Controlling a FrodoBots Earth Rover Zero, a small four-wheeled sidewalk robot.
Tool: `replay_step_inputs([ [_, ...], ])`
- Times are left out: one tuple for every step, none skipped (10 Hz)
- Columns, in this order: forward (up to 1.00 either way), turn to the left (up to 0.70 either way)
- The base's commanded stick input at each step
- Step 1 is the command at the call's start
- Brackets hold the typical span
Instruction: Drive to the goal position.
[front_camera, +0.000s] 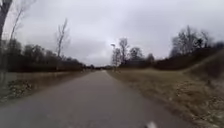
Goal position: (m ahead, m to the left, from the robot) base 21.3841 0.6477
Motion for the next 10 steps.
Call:
replay_step_inputs([
  [0.93, 0.00],
  [0.93, 0.00],
  [0.93, 0.00],
  [0.93, 0.00],
  [0.93, 0.00],
  [0.93, 0.00],
  [0.93, 0.00],
  [0.93, 0.00],
  [0.93, 0.00],
  [0.93, 0.00],
])
